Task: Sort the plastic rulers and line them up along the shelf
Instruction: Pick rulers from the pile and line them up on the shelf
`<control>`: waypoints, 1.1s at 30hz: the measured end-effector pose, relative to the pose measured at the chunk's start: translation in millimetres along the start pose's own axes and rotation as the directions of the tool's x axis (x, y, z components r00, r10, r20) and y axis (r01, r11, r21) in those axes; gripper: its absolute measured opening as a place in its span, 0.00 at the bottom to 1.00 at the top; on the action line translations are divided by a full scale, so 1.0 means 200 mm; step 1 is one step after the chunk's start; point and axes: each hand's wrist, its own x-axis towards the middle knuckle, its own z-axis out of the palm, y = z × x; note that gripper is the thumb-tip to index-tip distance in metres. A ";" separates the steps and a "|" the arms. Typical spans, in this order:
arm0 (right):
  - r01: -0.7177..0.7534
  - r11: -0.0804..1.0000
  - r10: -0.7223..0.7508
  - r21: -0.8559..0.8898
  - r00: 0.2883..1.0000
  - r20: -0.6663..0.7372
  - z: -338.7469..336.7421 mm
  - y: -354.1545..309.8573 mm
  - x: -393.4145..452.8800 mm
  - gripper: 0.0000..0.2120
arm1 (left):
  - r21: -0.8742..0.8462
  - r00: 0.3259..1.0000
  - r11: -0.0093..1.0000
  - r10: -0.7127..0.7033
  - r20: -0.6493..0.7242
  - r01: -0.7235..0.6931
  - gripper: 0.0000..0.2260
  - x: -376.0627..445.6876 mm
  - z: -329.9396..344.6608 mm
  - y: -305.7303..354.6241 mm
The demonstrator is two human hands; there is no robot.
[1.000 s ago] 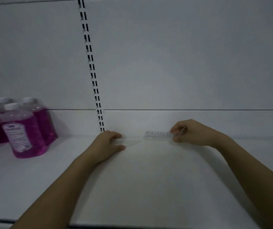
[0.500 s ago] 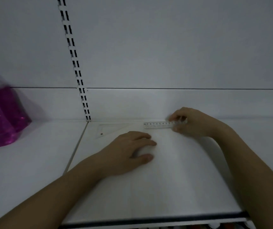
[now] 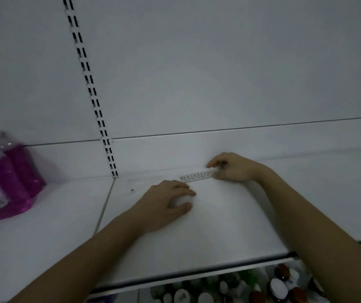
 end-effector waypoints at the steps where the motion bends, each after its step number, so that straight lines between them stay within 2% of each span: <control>1: -0.017 1.000 0.017 0.008 0.999 -0.039 0.00 -0.01 -0.02 0.14 | -0.003 1.000 1.000 0.003 -0.001 -0.003 0.17 0.00 0.00 0.01; 4: -0.078 0.995 0.087 0.055 0.975 -0.205 -0.01 -0.05 -0.10 0.11 | 0.002 1.000 1.000 -0.006 0.002 0.006 0.16 -0.01 -0.02 0.03; 6: -0.116 0.992 0.127 0.056 0.957 -0.261 0.00 -0.08 -0.21 0.10 | 0.009 0.999 0.999 -0.050 -0.001 0.050 0.14 -0.03 -0.03 0.05; 8: -0.158 0.987 0.157 0.021 0.948 -0.277 0.01 -0.11 -0.36 0.11 | 0.057 0.994 0.993 -0.103 -0.035 0.105 0.12 -0.02 -0.02 0.10; 10: -0.216 0.976 0.199 -0.034 0.942 -0.272 0.04 -0.12 -0.53 0.14 | 0.203 0.988 0.967 -0.144 -0.053 0.152 0.12 0.02 -0.01 0.18; 13: -0.322 0.940 0.289 -0.115 0.927 -0.239 0.03 -0.10 -0.78 0.18 | 0.377 0.980 0.906 -0.199 -0.022 0.192 0.17 0.09 0.00 0.35; 16: -0.414 0.894 0.367 -0.171 0.896 -0.251 -0.06 -0.06 -1.00 0.22 | 0.289 0.984 0.943 -0.176 0.018 0.163 0.21 0.14 0.03 0.56; 20: -0.526 0.835 0.468 -0.163 0.834 -0.292 -0.19 0.03 -1.27 0.25 | 0.208 0.993 0.977 -0.065 0.102 0.043 0.25 0.20 0.07 0.92; 26: -0.599 0.787 0.517 -0.144 0.769 -0.375 -0.38 0.22 -1.69 0.26 | 0.077 0.990 0.992 0.087 0.108 -0.096 0.26 0.35 0.22 1.50; 30: -0.610 0.792 0.535 -0.024 0.712 -0.454 -0.54 0.42 -2.04 0.25 | -0.087 0.974 0.979 0.194 0.115 -0.184 0.26 0.45 0.39 1.91; 33: -0.622 0.781 0.571 0.057 0.673 -0.471 -0.64 0.61 -2.34 0.22 | -0.112 0.963 0.970 0.232 0.137 -0.217 0.27 0.55 0.53 2.20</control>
